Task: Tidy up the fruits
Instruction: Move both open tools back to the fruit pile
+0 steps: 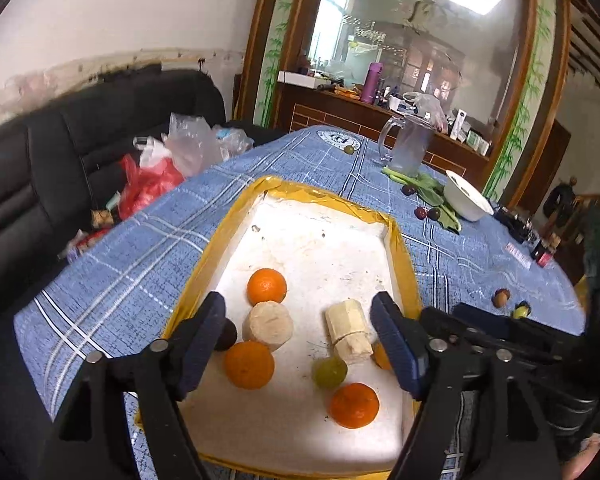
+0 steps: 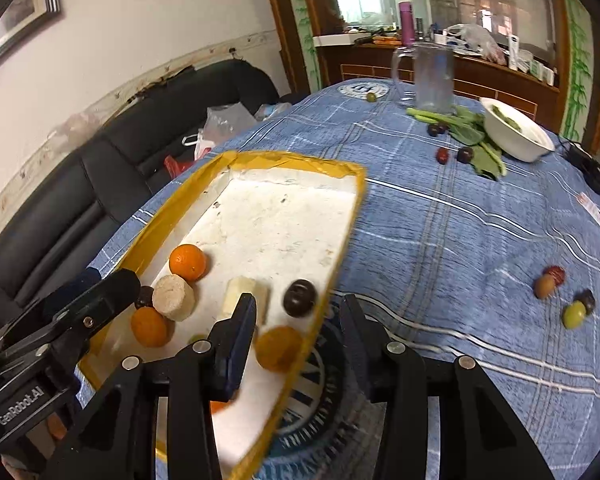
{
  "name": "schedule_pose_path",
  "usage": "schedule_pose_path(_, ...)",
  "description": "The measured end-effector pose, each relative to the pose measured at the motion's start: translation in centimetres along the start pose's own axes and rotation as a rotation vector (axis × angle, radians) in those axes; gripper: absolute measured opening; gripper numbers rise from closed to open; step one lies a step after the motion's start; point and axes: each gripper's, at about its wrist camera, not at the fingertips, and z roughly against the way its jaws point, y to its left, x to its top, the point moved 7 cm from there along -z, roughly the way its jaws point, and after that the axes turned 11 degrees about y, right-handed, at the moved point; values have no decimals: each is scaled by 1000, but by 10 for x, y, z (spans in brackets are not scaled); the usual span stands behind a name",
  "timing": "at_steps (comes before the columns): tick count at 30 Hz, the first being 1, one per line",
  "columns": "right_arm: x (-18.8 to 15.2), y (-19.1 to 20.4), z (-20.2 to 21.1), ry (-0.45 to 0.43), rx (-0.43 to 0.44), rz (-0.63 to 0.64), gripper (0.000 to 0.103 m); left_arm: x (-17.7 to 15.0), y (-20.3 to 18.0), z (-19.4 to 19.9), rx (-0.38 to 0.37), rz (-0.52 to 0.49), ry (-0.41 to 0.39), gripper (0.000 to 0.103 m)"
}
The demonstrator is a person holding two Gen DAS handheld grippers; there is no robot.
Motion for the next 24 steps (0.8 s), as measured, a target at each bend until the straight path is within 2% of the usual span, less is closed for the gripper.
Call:
schedule_pose_path(5,-16,-23,14,-10,-14,-49,54,-4,-27,9,51,-95,-27,79)
schedule_pose_path(11,-31,-44,21,-2,-34,-78,54,-10,-53,13,57,-172,-25,80)
schedule_pose_path(24,-50,-74,33,-8,-34,-133,58,-22,-85,9,70,-242,11,81)
